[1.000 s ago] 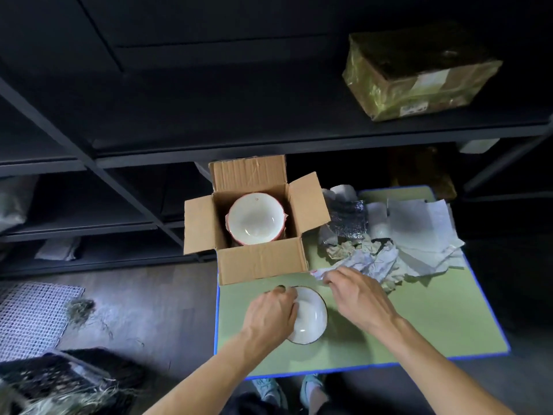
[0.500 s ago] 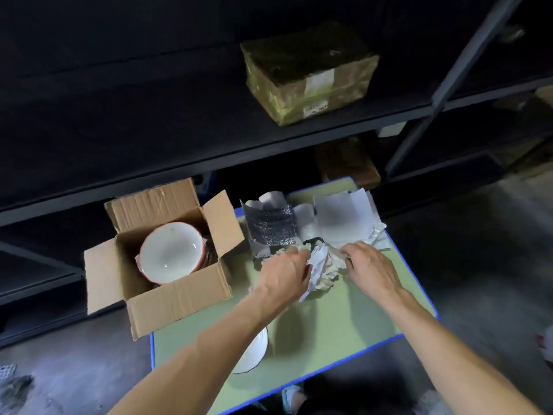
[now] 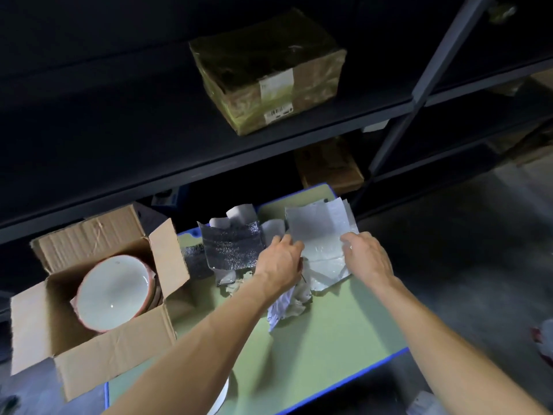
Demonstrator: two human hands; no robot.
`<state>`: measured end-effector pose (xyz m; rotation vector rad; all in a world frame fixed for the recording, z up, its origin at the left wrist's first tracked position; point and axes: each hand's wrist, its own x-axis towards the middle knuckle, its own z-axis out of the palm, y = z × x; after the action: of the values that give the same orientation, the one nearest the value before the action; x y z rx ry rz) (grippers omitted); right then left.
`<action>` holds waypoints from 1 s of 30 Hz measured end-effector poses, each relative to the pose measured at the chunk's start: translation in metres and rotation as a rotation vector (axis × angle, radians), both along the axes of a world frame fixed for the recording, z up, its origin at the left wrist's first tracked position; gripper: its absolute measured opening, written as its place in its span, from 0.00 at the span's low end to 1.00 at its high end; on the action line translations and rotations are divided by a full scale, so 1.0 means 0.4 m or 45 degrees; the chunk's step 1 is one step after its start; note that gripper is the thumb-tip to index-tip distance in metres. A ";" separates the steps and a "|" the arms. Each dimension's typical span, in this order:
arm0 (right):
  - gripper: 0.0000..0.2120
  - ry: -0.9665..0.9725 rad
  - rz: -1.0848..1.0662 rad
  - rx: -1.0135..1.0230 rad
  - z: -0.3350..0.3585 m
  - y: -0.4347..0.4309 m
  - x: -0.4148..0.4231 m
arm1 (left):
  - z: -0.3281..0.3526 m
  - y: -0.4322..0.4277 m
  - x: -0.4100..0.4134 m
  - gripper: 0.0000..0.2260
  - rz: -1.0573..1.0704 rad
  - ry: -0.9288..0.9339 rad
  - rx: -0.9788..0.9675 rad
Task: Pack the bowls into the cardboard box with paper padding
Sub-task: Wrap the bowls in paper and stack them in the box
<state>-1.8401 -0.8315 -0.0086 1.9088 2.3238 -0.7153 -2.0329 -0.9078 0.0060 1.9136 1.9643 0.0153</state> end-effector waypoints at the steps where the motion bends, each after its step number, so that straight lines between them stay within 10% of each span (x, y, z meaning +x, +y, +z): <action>1: 0.16 0.017 -0.011 -0.016 -0.005 0.007 -0.005 | -0.003 0.000 0.001 0.15 0.007 -0.015 -0.005; 10: 0.10 0.062 -0.129 0.044 0.009 0.014 -0.002 | 0.007 -0.017 -0.004 0.16 0.034 -0.110 -0.032; 21: 0.13 0.776 -0.153 0.117 0.231 -0.029 -0.005 | 0.104 -0.021 -0.060 0.15 0.162 -0.194 0.308; 30: 0.11 1.001 0.005 0.057 0.324 -0.092 -0.060 | 0.250 -0.098 -0.111 0.41 0.462 -0.334 0.324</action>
<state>-1.8641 -0.8684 0.1210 1.8536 2.7372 -1.6719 -2.0773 -0.9471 0.1060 1.5681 2.1720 0.6101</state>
